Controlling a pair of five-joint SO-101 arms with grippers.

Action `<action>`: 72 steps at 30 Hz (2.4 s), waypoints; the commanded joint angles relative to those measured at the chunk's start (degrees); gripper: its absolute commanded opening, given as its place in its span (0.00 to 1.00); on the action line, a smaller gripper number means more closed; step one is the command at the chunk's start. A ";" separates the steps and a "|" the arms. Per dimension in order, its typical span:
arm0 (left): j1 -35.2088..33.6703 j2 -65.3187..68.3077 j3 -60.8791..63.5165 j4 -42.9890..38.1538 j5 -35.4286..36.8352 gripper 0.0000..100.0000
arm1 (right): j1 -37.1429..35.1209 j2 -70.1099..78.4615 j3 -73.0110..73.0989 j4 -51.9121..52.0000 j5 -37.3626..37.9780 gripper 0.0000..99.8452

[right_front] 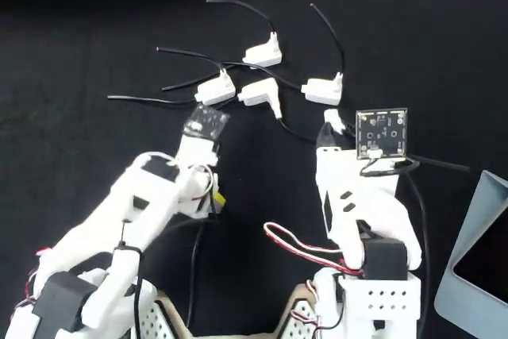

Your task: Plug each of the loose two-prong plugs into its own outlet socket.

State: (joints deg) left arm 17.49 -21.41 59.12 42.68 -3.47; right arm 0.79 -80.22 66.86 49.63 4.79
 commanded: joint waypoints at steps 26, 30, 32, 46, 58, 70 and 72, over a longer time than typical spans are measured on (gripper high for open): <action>-1.36 -7.82 -6.55 -1.76 -32.53 0.26 | -0.97 -0.22 0.66 -0.97 0.35 0.01; -4.79 -17.23 -9.36 7.56 -26.81 0.26 | -1.23 -0.13 0.31 -0.26 0.35 0.01; -7.87 -22.77 -10.07 12.31 -24.88 0.26 | -3.69 -0.13 -0.57 2.11 0.00 0.01; -35.74 -53.36 12.88 16.09 -5.89 0.25 | -31.74 15.52 -3.47 1.67 -9.14 0.01; -43.38 -60.31 25.36 7.21 -3.08 0.25 | -37.45 43.12 -11.03 -10.99 -9.49 0.01; -43.30 -60.31 25.45 7.21 -3.16 0.25 | -37.63 53.05 -15.25 -11.08 -11.87 0.01; -43.30 -60.31 25.45 7.21 -3.25 0.25 | -37.63 53.85 -15.25 -11.08 -11.87 0.01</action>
State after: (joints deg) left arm -25.49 -81.10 84.79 51.03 -7.16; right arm -36.04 -26.77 54.73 39.43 -6.29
